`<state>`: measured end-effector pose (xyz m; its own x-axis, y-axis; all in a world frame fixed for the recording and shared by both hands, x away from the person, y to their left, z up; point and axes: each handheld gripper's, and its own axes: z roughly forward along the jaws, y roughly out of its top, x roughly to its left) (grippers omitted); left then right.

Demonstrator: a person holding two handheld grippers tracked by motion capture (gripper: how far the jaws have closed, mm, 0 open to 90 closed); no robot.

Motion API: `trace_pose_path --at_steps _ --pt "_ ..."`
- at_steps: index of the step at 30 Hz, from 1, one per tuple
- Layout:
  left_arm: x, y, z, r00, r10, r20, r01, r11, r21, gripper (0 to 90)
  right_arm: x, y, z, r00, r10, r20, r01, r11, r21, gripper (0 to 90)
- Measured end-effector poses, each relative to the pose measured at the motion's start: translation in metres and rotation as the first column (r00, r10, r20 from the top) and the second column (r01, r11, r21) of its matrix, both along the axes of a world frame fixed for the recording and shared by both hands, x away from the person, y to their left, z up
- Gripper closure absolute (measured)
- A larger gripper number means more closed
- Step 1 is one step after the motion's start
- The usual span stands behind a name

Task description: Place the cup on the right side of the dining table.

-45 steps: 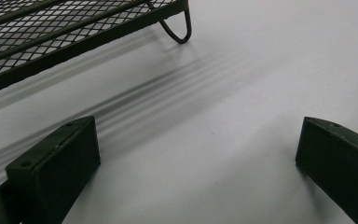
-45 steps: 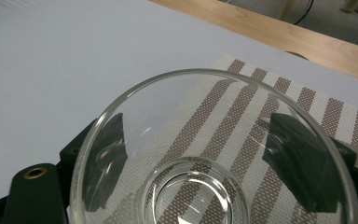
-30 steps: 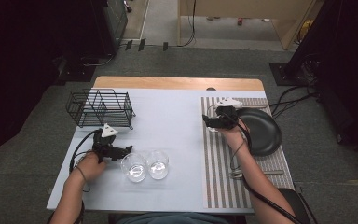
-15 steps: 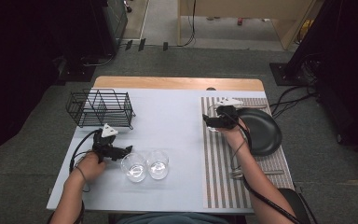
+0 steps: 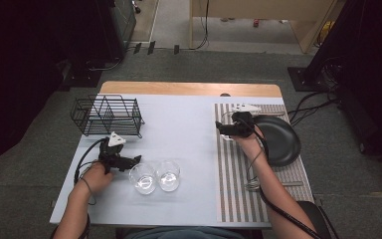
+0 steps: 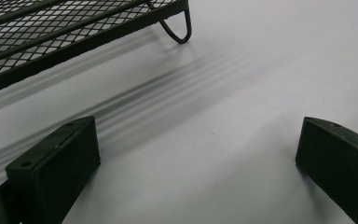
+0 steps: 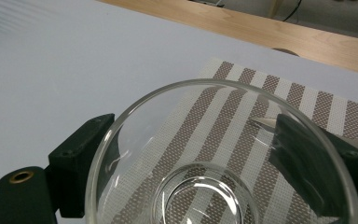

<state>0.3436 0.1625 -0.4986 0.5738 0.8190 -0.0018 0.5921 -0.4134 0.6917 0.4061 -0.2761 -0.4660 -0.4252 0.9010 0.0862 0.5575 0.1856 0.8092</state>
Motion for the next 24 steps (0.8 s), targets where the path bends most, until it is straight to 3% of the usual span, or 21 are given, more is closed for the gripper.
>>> trace_pose_path --at_steps 24 --pt "0.000 0.000 0.000 1.0000 0.000 0.000 0.000 1.0000 0.000 0.0 -0.004 -0.001 0.012 0.9998 -0.007 0.017 0.007 1.000 -0.008 14.2"
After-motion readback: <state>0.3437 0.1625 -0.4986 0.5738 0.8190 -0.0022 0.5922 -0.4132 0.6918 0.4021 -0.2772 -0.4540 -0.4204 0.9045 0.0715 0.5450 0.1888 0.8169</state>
